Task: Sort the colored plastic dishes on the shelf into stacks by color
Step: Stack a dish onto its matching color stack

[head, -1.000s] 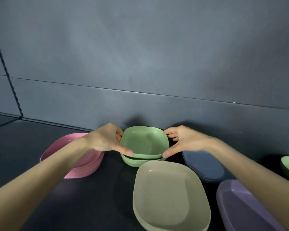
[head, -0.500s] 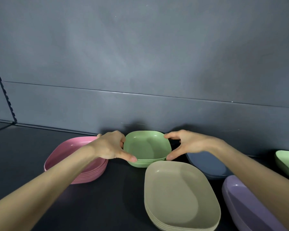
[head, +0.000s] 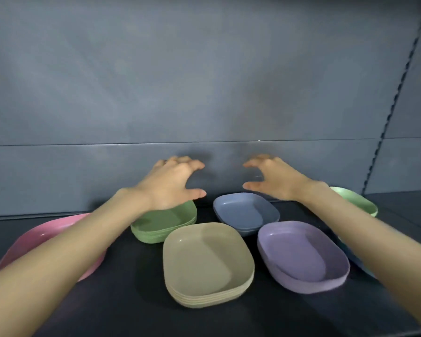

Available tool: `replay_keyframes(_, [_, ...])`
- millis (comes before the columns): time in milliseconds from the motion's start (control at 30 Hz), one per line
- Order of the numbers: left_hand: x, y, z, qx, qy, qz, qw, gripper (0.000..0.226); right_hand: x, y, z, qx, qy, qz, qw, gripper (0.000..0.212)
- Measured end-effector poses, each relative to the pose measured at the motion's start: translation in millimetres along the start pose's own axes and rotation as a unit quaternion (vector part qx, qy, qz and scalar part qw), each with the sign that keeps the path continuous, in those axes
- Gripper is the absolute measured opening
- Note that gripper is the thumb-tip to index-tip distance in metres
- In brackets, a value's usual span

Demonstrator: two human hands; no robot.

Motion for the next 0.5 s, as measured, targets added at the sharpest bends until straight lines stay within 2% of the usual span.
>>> replay_keyframes(267, [-19,132,-52,0.126,0.09,-0.051,0.987,0.069,-76,79,115,0.137,0.087,0.093,0.982,0.065])
replay_keyframes(500, [0,287,-69,0.174,0.162,-0.049,0.97,0.075,-127,171,259,0.238,0.12,0.161,0.95,0.07])
Point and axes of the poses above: each hand's wrist, its own z-axis away from the middle knuckle, its own x-axis out of the palm, y = z × x, the point moved 1 cm from there along -z, towards the middle knuckle, and after that the axes turned 8 degrees about -y, right-handed, at the moved point
